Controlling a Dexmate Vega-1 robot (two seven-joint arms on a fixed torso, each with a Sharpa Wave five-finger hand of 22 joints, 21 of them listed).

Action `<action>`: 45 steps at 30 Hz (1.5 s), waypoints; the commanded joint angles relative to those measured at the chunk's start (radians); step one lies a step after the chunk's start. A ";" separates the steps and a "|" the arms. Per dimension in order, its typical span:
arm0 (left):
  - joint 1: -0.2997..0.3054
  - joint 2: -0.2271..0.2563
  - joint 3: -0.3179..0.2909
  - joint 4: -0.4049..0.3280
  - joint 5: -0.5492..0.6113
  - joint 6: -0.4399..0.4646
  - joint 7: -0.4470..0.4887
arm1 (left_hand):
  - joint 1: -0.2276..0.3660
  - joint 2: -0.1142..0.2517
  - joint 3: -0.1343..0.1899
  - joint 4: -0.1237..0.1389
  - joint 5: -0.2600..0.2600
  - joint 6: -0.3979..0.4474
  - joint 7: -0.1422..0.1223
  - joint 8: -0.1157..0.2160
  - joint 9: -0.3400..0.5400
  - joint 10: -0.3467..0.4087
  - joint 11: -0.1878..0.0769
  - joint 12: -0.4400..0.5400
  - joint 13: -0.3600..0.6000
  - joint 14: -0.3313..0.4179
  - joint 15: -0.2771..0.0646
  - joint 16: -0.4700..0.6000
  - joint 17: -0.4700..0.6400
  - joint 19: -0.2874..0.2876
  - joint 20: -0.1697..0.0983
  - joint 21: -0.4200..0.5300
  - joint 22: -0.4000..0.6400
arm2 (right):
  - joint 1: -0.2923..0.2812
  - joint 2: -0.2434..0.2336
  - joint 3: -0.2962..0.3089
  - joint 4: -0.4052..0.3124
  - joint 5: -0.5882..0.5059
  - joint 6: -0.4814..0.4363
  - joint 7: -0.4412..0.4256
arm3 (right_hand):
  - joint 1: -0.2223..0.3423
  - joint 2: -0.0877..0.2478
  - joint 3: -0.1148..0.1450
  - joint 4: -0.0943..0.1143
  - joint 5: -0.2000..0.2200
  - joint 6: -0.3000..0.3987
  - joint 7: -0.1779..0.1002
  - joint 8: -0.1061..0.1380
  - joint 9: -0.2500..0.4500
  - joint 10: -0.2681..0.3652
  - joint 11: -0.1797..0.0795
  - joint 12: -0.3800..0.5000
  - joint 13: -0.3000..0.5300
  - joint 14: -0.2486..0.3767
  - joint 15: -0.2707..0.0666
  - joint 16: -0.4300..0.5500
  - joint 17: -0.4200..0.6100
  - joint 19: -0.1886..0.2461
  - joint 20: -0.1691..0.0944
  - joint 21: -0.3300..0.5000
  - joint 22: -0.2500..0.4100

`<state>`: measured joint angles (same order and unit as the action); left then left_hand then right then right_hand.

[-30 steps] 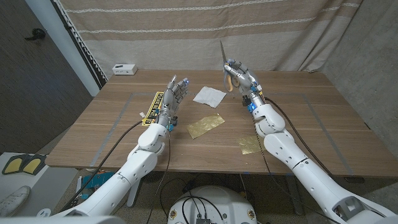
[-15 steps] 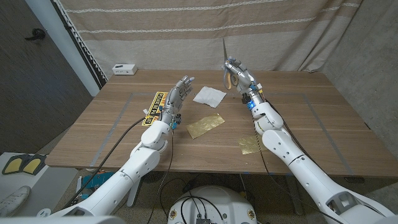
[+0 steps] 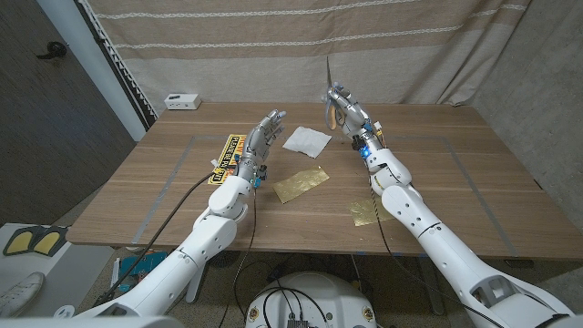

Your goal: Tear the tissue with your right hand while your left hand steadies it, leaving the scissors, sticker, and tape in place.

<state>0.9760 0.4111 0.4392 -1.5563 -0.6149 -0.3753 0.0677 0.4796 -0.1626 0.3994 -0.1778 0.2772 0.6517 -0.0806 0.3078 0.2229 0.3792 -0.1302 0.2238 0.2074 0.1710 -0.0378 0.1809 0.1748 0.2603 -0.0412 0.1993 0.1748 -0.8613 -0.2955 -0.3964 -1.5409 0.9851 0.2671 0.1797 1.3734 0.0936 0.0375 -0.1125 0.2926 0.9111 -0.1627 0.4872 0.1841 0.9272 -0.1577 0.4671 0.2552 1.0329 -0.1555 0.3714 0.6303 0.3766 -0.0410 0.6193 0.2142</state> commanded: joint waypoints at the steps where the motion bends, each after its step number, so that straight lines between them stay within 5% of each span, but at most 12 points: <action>1: -0.005 -0.007 0.002 -0.001 -0.019 0.007 -0.015 | 0.016 0.003 0.002 0.008 0.000 0.014 0.000 0.002 -0.002 0.001 -0.011 0.000 0.001 0.000 -0.137 0.000 0.001 -0.006 -0.103 -0.003 0.005 | 0.004 0.027 0.017 0.012 0.061 -0.031 0.020 | 0.074 0.079 0.012 0.004 -0.003 0.007 -0.002 -0.003 0.002 0.015 -0.020 0.003 0.003 0.021 -0.087 0.007 0.002 -0.006 -0.161 0.006 -0.001; 10: -0.017 -0.004 0.010 -0.011 -0.014 0.031 -0.013 | 0.045 0.017 0.007 0.013 -0.003 0.039 -0.037 0.002 -0.006 0.027 -0.028 0.009 0.002 0.025 -0.164 0.007 0.001 -0.015 -0.107 -0.003 0.006 | 0.000 0.044 0.033 0.016 0.125 -0.068 0.046 | 0.073 0.079 0.012 0.004 -0.004 0.007 -0.003 -0.007 0.002 0.016 -0.021 0.002 0.003 0.019 -0.087 0.006 0.001 -0.010 -0.160 0.007 -0.001; 20: -0.014 0.003 0.010 -0.033 -0.013 0.045 -0.003 | 0.052 0.017 0.007 0.015 -0.005 0.033 -0.026 -0.006 -0.009 0.020 -0.024 0.005 0.001 0.021 -0.159 0.005 0.002 -0.014 -0.109 -0.002 0.006 | -0.010 0.050 0.043 0.000 0.148 -0.094 0.027 | 0.073 0.081 0.014 0.005 -0.006 0.004 -0.004 -0.014 0.003 0.011 -0.020 -0.002 0.003 0.018 -0.087 0.005 -0.001 -0.013 -0.160 0.009 -0.002; 26: -0.013 0.003 0.013 -0.046 -0.008 0.045 0.000 | 0.060 0.023 0.010 0.017 -0.008 0.025 0.004 -0.014 -0.011 0.023 -0.025 0.006 0.001 0.021 -0.156 0.005 0.002 -0.015 -0.108 -0.001 0.007 | -0.016 0.048 0.044 -0.015 0.142 -0.092 0.022 | 0.073 0.083 0.015 0.006 -0.007 0.001 0.000 -0.018 0.003 0.010 -0.021 -0.003 0.003 0.017 -0.087 0.004 -0.002 -0.015 -0.160 0.010 -0.002; 45: -0.022 0.022 0.027 -0.086 0.023 0.101 0.032 | 0.091 0.028 0.019 0.018 -0.028 0.131 0.044 0.012 -0.014 0.011 -0.010 0.001 0.001 0.010 -0.147 0.002 0.002 -0.030 -0.106 -0.002 0.007 | -0.013 0.050 0.044 -0.009 0.169 -0.126 0.037 | 0.073 0.084 0.017 0.008 -0.010 0.000 0.000 -0.028 0.004 0.011 -0.022 -0.006 0.002 0.016 -0.087 0.003 -0.005 -0.019 -0.160 0.014 -0.003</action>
<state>0.9586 0.4194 0.4595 -1.6171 -0.6078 -0.3107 0.0799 0.5664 -0.1283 0.4176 -0.1600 0.2510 0.7688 -0.0395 0.3138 0.2090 0.3912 -0.1456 0.2238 0.2070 0.1869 -0.0403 0.1858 0.1745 0.2334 -0.0359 0.1960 0.1792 -0.8747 -0.2472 -0.3512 -1.5498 1.1460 0.1547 0.2107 1.3734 0.0936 0.0375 -0.1125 0.2741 0.9110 -0.1626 0.4640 0.1839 0.9275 -0.1652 0.4589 0.2535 1.0327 -0.1556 0.3735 0.6232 0.3605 -0.0426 0.6272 0.2091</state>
